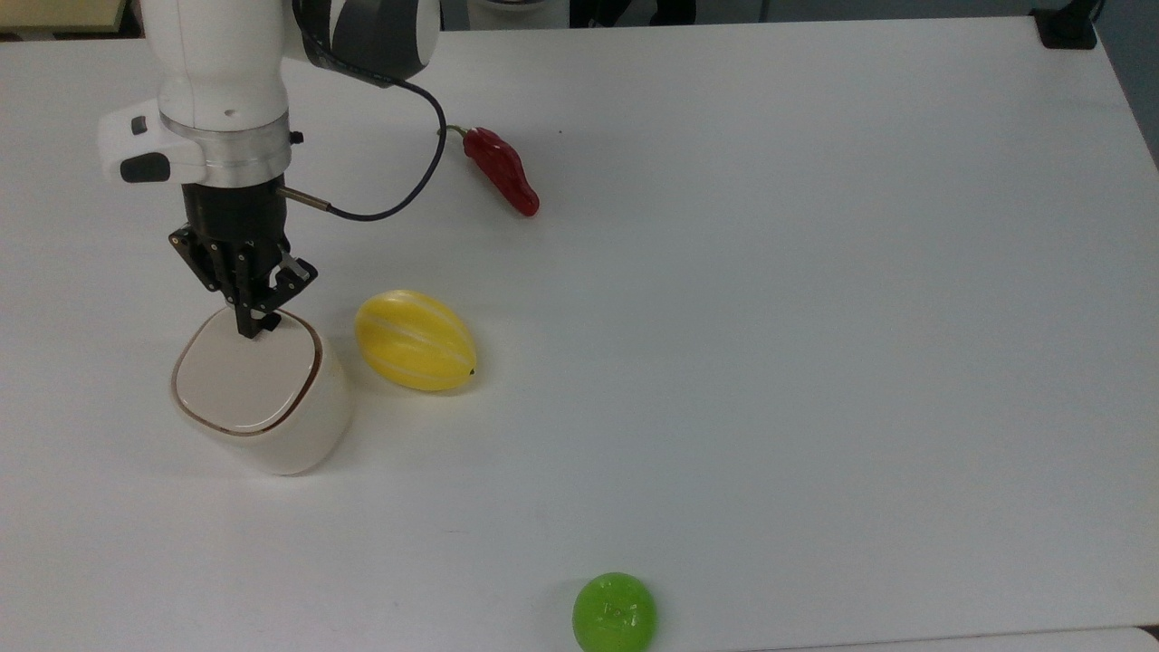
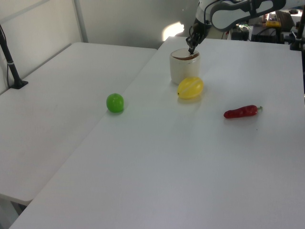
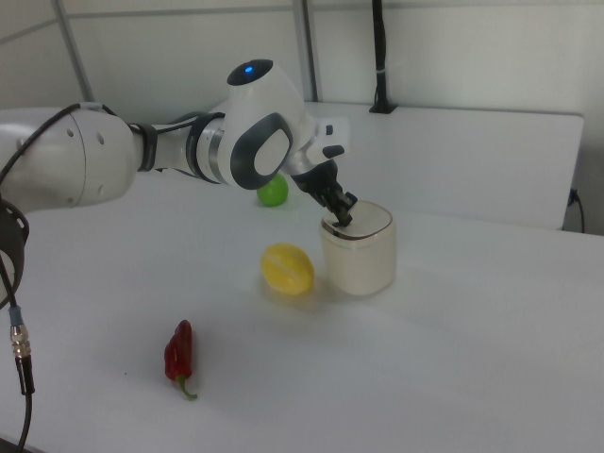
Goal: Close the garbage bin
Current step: 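Press the lid down onto the bin rim with the gripper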
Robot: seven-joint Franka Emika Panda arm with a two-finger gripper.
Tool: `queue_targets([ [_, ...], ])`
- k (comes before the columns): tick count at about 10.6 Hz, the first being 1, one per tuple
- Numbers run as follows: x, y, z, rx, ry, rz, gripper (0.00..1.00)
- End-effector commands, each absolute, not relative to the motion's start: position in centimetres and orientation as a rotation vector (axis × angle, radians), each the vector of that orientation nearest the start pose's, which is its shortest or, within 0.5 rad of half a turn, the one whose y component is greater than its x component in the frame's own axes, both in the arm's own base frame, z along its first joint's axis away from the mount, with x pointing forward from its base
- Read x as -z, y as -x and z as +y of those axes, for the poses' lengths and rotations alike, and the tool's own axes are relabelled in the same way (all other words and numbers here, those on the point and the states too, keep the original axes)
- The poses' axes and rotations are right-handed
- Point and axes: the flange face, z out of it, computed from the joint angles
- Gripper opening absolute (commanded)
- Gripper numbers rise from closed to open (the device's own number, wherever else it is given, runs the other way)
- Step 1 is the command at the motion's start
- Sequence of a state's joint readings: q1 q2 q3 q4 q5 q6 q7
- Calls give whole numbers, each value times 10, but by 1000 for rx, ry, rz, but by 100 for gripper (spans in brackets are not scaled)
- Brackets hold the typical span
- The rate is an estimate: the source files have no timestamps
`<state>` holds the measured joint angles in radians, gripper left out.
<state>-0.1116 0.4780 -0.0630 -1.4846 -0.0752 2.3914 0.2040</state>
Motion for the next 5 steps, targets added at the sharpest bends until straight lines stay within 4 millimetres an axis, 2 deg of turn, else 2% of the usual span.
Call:
queue_targets([
  [1,-428,-717,-118,619,3133,472,0],
  [5,-411,-716,-117,578,3144,462,0],
])
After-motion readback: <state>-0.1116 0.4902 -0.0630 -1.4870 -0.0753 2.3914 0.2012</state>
